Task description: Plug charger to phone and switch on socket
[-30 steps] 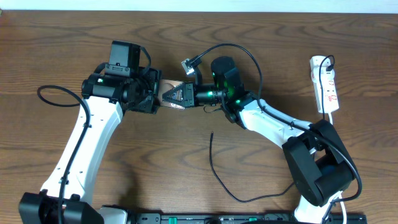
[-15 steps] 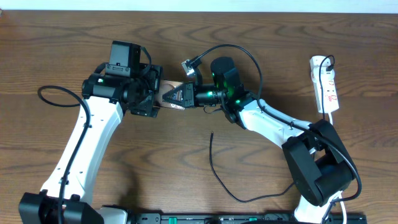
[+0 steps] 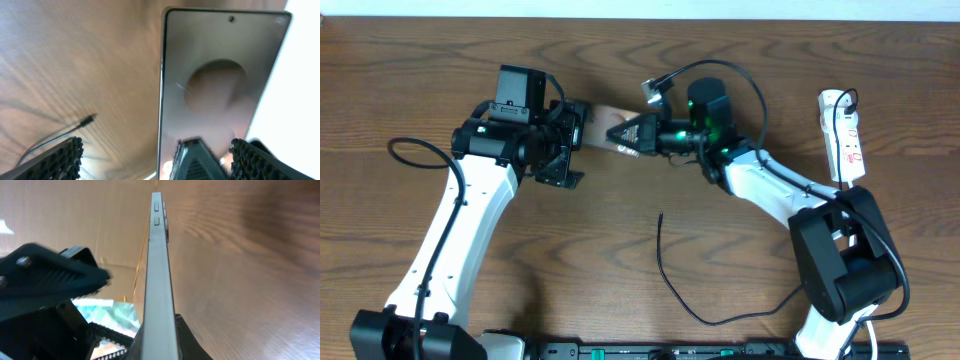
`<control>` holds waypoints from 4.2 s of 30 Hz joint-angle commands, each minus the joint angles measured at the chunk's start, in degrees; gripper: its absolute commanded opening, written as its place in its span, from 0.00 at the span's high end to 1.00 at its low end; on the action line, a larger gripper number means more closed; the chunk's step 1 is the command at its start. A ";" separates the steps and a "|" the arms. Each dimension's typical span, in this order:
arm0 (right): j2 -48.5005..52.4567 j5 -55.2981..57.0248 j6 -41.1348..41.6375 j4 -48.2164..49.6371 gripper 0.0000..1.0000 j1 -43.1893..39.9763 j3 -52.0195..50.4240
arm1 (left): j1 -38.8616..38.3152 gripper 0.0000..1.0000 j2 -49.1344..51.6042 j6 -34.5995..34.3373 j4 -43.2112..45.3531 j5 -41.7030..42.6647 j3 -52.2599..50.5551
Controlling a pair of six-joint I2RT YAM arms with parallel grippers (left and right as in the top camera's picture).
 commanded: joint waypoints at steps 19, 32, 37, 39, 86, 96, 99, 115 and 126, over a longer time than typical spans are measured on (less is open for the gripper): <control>0.02 4.22 41.75 0.09 0.99 -10.01 0.79 | 14.38 0.08 -0.07 30.73 18.43 18.71 -4.20; 0.02 7.15 49.90 11.89 0.99 -6.73 0.79 | 16.00 0.08 0.00 12.41 59.14 23.43 -23.04; 0.02 7.19 43.19 11.91 0.99 -3.08 0.79 | 15.98 0.08 0.00 10.12 59.23 23.15 -23.04; 0.02 7.63 43.12 12.07 0.99 -1.55 0.79 | 15.91 0.08 0.00 9.16 59.28 22.62 -23.04; 0.02 12.74 54.31 23.82 0.98 6.86 0.79 | 13.53 0.08 0.02 7.80 68.28 20.09 -23.82; 0.02 13.92 54.84 23.82 0.99 7.96 0.79 | 13.51 0.36 0.02 3.21 68.26 18.62 -23.82; 0.02 14.49 55.23 23.82 0.99 8.39 0.79 | 13.51 0.36 0.02 3.10 68.26 18.67 -23.82; 0.02 16.15 55.17 23.82 0.99 9.60 0.79 | 13.18 0.51 0.02 3.08 68.24 18.71 -23.85; 0.02 16.17 55.19 23.82 0.99 9.60 0.79 | 13.18 0.72 0.02 3.32 68.24 18.93 -23.85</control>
